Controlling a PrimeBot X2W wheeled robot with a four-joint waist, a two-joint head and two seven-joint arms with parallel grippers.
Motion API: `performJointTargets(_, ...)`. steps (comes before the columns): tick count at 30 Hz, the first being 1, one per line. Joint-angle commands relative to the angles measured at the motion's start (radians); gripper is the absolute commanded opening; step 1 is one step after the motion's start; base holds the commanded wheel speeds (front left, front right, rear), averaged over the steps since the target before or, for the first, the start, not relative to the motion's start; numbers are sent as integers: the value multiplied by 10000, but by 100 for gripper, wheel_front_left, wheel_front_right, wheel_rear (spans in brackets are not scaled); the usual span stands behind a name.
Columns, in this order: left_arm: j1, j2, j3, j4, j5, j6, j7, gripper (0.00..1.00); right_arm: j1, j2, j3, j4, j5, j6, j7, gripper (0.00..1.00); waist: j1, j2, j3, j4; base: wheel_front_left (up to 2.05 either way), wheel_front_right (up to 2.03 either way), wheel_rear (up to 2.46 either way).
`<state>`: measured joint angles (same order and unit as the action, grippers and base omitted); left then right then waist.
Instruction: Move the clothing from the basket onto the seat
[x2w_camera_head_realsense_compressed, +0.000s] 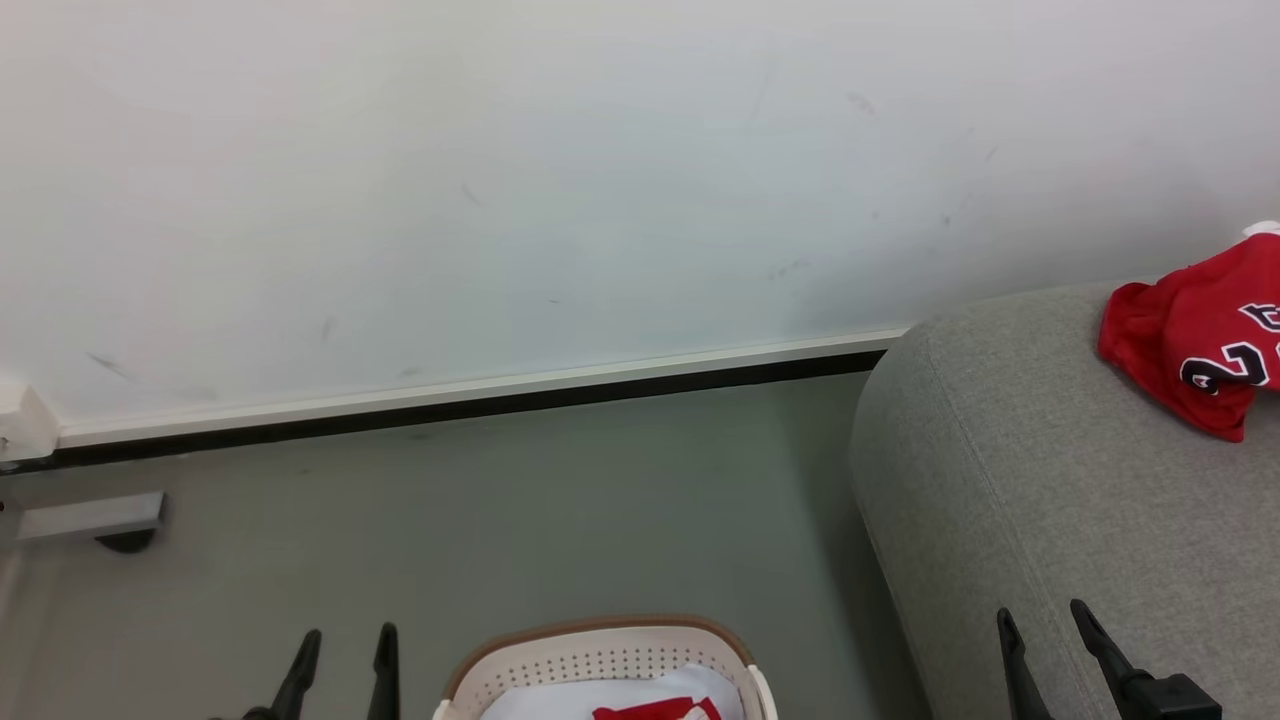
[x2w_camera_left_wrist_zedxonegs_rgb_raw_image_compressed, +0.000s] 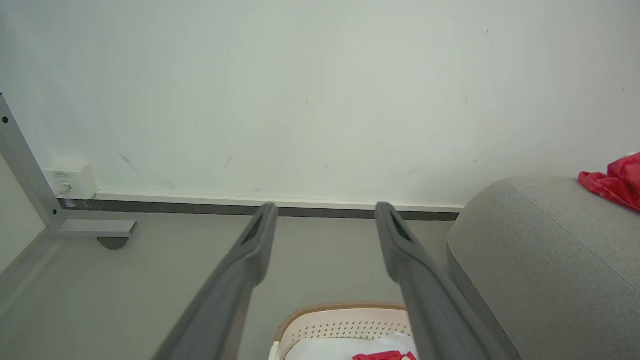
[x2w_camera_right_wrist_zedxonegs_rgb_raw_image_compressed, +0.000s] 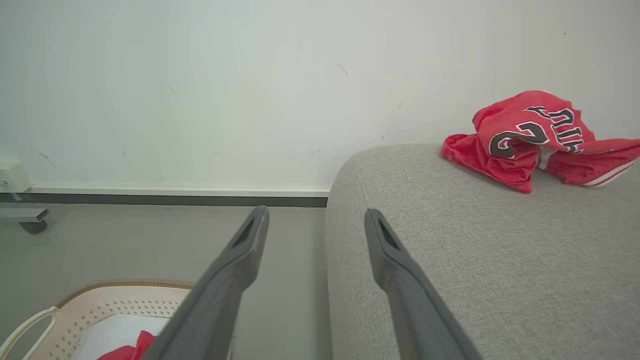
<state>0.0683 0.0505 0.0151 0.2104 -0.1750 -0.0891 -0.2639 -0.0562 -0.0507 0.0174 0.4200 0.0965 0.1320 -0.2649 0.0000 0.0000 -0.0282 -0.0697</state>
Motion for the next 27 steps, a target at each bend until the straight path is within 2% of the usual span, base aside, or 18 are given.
performJointTargets(1,-9,24,47,16,155,-46,-9,100,62,-1,-9,-12,47,-25,9,100,0,0,30,-17,0,0,0)
performJointTargets(11,-123,14,116,78,174,-133,-9,100,-45,-1,-46,-94,18,-25,9,100,0,0,108,-91,0,0,0)
performJointTargets(16,-229,12,-155,256,297,-216,-9,100,-261,-1,10,-221,46,-25,9,100,0,0,240,-221,0,0,0)
performJointTargets(22,-861,117,-1238,1037,618,-335,113,100,-603,-1,156,-541,104,-25,8,100,0,0,740,-511,0,0,0)
performJointTargets(27,-1807,340,-2322,1786,882,-408,877,100,-1094,-2,331,-936,152,-26,9,100,0,0,1661,-869,0,0,0)
